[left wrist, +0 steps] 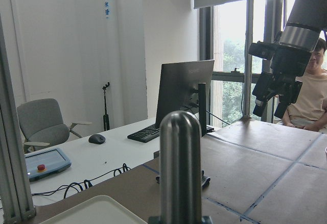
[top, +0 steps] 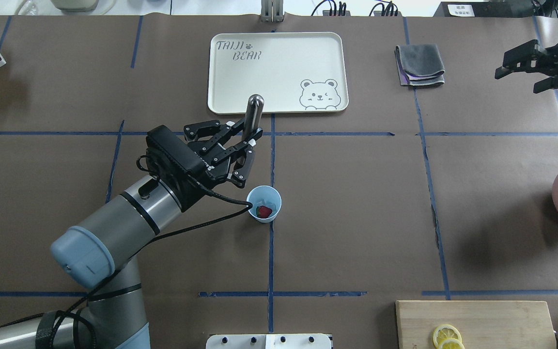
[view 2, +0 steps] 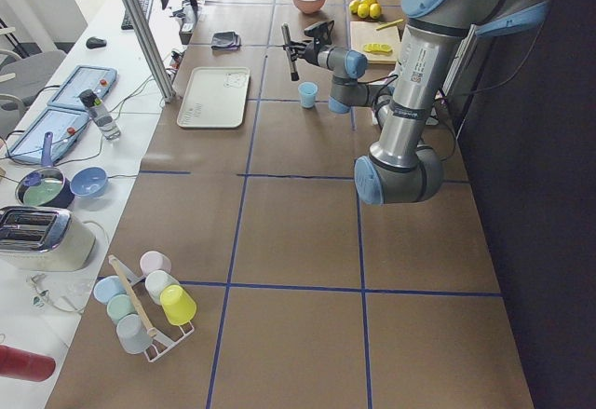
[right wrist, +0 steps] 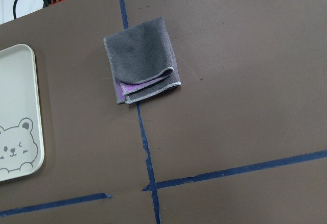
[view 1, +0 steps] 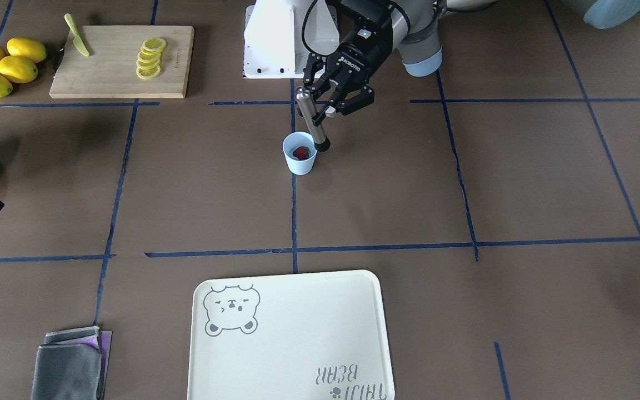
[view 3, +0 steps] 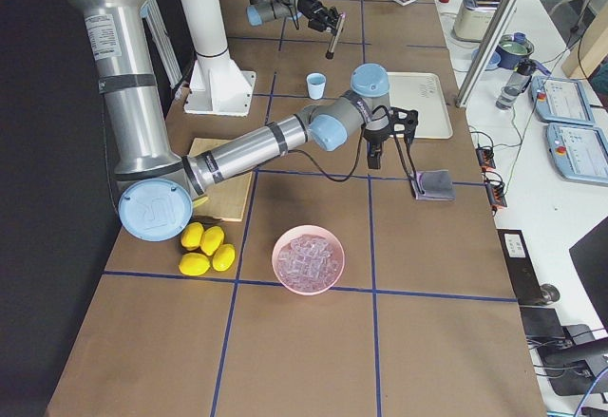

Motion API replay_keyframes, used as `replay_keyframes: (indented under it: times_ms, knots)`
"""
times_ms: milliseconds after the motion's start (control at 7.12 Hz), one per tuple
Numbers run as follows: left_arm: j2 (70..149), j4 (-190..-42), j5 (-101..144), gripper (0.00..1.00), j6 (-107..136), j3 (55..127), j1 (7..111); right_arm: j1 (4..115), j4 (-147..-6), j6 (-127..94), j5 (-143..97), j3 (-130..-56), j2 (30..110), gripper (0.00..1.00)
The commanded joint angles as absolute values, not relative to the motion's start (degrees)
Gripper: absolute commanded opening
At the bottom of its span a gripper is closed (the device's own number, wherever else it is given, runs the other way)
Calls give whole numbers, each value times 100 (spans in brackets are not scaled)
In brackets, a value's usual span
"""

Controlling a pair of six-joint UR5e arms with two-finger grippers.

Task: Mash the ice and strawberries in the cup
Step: 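Lift the pestle out of the cup and withdraw the left gripper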

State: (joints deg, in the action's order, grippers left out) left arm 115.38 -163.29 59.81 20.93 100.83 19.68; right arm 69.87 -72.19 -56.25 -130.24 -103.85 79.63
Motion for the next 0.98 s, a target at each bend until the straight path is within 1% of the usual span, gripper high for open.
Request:
replay_keyframes:
  times_ms: [0,281,421,562,702,843]
  knots:
    - [11234,-15621,5985,0,2145,10325,2319,6987,-7216,-5625,-13017,-10389,7954,100]
    - [10420,-15592,5985,0,2267,10572,2557,6987,-7216,-5625,-13008,-10362,7954,100]
    - [10067,-15583,5994,0,2468,10599,2636,6987,-7207,-5625,-12999,-10388,7980,100]
    - [9959,-15531,6020,0,2487,10600,2828,6987,-7207,-5625,-12990,-10389,7989,100]
    - [9514,-15469,6029,0,2487,10600,2874,6987,-7207,-5625,-12990,-10363,7989,100]
    - [9197,-15434,6282,0,2496,10608,3135,6987,-7207,-5625,-12990,-10371,8007,100]
